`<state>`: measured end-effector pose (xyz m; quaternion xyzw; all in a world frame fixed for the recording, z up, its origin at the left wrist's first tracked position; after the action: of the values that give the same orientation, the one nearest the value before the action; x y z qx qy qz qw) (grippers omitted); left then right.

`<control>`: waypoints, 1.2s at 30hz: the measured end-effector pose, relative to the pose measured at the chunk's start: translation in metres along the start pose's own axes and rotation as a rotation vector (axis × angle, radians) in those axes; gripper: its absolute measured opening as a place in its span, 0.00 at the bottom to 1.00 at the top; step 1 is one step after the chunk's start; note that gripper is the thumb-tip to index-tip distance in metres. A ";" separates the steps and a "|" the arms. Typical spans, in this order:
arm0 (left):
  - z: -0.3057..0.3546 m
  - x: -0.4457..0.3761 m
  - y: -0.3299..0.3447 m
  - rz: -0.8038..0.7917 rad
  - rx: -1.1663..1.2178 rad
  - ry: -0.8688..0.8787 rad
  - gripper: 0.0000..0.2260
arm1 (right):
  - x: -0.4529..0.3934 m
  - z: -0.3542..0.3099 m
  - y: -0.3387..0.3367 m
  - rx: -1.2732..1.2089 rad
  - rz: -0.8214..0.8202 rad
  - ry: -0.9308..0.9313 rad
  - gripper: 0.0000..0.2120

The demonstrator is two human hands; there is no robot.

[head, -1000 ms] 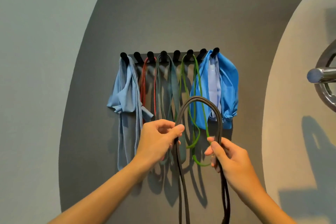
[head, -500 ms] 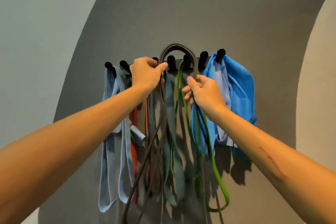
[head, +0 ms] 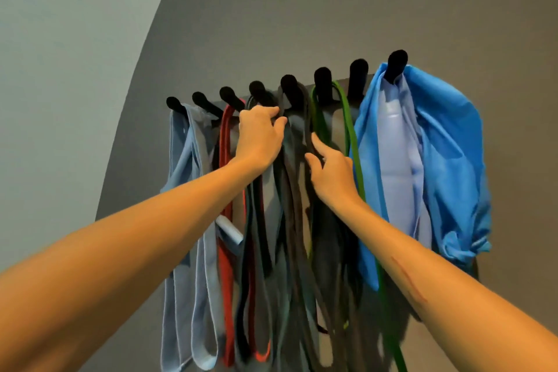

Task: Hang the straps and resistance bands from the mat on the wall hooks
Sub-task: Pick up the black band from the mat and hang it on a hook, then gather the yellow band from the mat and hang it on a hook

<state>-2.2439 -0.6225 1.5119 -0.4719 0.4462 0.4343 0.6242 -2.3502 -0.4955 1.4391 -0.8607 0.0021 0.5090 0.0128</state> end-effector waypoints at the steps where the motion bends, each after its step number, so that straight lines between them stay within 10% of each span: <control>1: 0.002 0.000 0.002 -0.040 -0.009 0.018 0.17 | 0.006 -0.005 -0.001 -0.011 0.019 -0.031 0.23; 6: -0.004 0.023 0.000 -0.269 -0.114 0.190 0.12 | 0.055 -0.023 0.014 0.032 0.030 -0.070 0.28; 11: -0.041 0.155 -0.044 -0.432 0.022 0.260 0.31 | 0.147 -0.048 0.049 0.053 -0.136 -0.192 0.34; 24: -0.248 0.386 -0.290 -0.768 0.034 -0.003 0.35 | 0.416 -0.173 0.217 -0.167 -0.853 0.082 0.40; 36: -0.309 0.528 -0.510 -0.791 -0.207 -0.412 0.43 | 0.589 -0.290 0.357 -0.715 -1.088 0.237 0.37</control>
<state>-1.6792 -0.9511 1.0563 -0.5697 0.0525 0.2896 0.7674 -1.8186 -0.8539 1.0554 -0.7403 -0.6008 0.3011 -0.0186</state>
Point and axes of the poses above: each hand's wrist, its own x-axis away from the middle knuckle, its own y-axis out of the palm, z = x × y, the point moved 10 cm from there along -x, towards the middle knuckle, and after that the axes turned 15 degrees about -x, right-handed, at the moved point
